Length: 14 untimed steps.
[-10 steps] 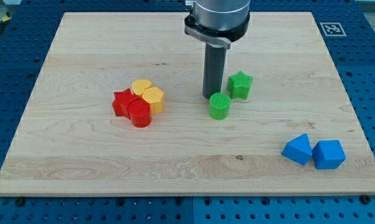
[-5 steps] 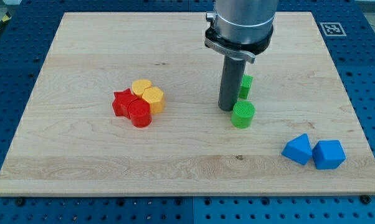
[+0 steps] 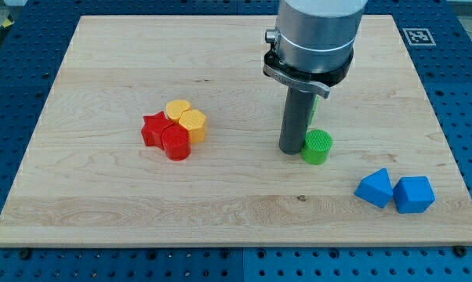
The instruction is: Place the green circle towards the top of the blue triangle
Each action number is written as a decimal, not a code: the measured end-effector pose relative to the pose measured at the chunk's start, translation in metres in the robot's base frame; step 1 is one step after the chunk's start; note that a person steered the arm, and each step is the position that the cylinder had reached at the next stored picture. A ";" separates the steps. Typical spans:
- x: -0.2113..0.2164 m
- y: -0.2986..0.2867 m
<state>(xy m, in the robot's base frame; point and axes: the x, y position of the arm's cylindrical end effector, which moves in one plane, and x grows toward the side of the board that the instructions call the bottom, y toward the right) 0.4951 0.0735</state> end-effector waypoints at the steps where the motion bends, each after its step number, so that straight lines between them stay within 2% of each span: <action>1: 0.000 0.010; 7: -0.001 0.030; 10: -0.007 0.065; 13: 0.008 0.079; 14: -0.007 0.079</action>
<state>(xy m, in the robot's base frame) 0.4882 0.1526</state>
